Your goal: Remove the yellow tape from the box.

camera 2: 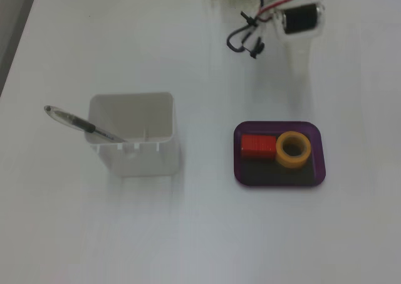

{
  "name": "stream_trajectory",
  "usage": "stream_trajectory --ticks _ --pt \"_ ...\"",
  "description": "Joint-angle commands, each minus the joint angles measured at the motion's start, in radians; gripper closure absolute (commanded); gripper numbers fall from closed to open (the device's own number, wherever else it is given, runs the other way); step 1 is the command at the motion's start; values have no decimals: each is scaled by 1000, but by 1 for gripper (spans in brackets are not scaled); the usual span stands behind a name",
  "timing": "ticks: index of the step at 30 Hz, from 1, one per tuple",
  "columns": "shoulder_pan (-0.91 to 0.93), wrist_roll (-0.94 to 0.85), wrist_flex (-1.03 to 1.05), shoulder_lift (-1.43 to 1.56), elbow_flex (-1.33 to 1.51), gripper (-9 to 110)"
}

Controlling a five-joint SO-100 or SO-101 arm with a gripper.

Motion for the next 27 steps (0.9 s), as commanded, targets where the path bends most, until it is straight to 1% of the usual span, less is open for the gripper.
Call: stream_trajectory --ticks 1,7,15,27 --pt "-12 -8 5 -163 -190 84" --pt "-6 -12 5 -357 -368 84" --pt "-3 -15 3 -488 -503 84" --pt "98 -15 -5 -549 -531 84"
